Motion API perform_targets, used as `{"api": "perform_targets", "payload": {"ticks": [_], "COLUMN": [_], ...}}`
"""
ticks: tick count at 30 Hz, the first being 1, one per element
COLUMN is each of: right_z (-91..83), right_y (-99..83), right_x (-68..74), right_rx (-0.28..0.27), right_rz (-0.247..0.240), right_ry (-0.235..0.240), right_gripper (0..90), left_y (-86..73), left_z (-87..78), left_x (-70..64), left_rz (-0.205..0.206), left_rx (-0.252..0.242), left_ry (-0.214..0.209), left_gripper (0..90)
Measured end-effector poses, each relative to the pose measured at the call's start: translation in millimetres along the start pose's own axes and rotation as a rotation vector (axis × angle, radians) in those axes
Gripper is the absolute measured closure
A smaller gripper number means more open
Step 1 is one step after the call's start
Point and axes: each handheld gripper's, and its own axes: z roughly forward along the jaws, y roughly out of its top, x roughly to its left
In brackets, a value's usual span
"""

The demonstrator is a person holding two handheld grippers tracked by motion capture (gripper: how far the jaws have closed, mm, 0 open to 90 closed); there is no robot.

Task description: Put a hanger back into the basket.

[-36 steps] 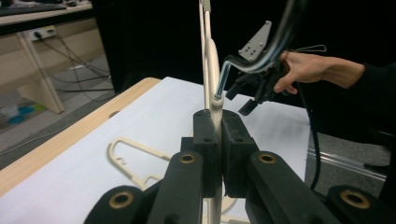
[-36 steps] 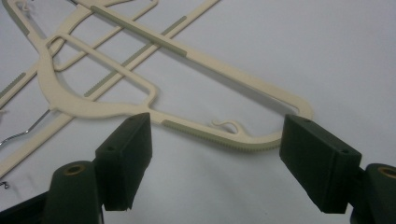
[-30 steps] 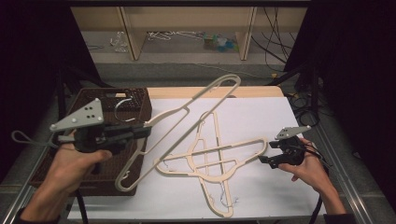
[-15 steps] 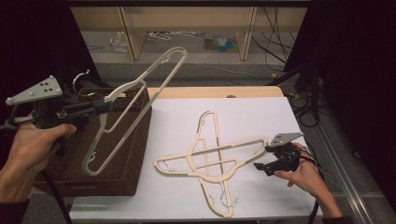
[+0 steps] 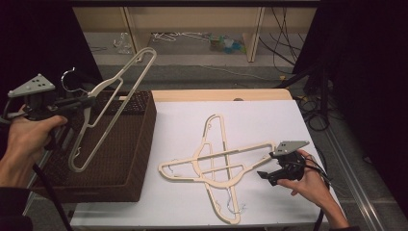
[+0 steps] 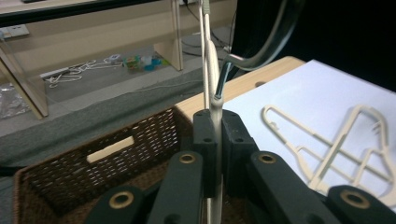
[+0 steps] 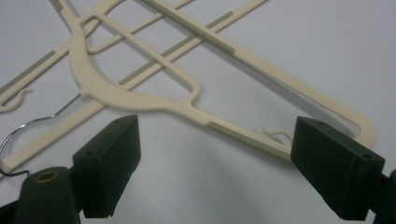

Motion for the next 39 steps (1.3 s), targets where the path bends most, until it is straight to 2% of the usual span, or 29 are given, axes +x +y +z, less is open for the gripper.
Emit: {"api": "perform_targets", "payload": {"ticks": [4,7,14,17,19,20,21,23,25,26,30,32,34,35,36,37,39], "right_z": [1.8,2.2,2.5,2.3,2.2,2.2,2.1,2.2,3.4,3.5,3.6,3.5,3.5,3.7,3.7,2.7,4.3], "right_y": [-1.0,-1.6,-1.4,-0.8,-0.9,-0.9,-1.0,-0.9,-1.3,-1.4,-1.3,-1.3,-1.5,-1.4,-1.4,-0.6,-1.1], "right_x": [0.5,0.6,1.7,1.3,1.3,1.3,1.3,1.3,2.0,2.3,2.9,2.9,2.4,2.9,2.9,3.0,3.7], "right_rx": [-0.012,-0.008,-0.006,0.005,0.005,0.005,0.008,0.006,-0.003,0.001,-0.001,0.001,0.002,0.003,0.003,0.018,0.008], "right_rz": [-0.001,-0.001,-0.002,-0.008,-0.009,-0.009,-0.012,-0.011,-0.01,-0.009,-0.008,-0.006,-0.011,-0.008,-0.008,-0.01,-0.016], "right_ry": [-0.004,-0.002,0.002,0.009,0.009,0.009,0.009,0.01,-0.002,0.006,0.008,0.009,0.008,0.009,0.009,0.02,0.013], "right_gripper": [17.0,17.1,17.1,17.1,17.1,17.1,17.1,17.2,17.2,17.2,17.3,17.3,17.3,17.3,17.3,17.3,17.3], "left_y": [-7.0,-20.5,-41.9,-54.1,-63.8,-63.8,-68.2,-73.2,-75.7,-79.3,-86.1,-91.0,-96.5,-97.7,-99.9,-102.1,-106.5], "left_z": [1.2,1.8,4.9,10.1,15.3,15.3,18.5,22.2,25.2,29.7,37.5,41.5,44.4,45.1,47.3,49.0,53.5], "left_x": [7.8,14.4,24.3,28.1,29.6,29.6,31.4,32.7,33.3,36.4,37.4,37.3,36.2,39.5,40.9,41.6,41.2], "left_rz": [0.019,0.04,0.037,0.034,0.029,0.029,0.05,0.041,0.031,0.055,0.061,0.054,0.021,0.069,0.088,0.092,0.062], "left_rx": [0.031,0.075,0.133,0.183,0.205,0.205,0.233,0.245,0.236,0.263,0.291,0.309,0.332,0.361,0.376,0.389,0.382], "left_ry": [0.01,0.009,0.025,0.027,0.018,0.018,0.016,0.008,0.009,0.007,0.011,-0.003,-0.009,-0.007,-0.002,-0.001,0.028], "left_gripper": [85.8,85.8,85.8,85.8,85.8,85.8,85.7,85.7,85.7,85.8,85.7,85.6,85.5,85.4,85.4,85.3,85.1]}}
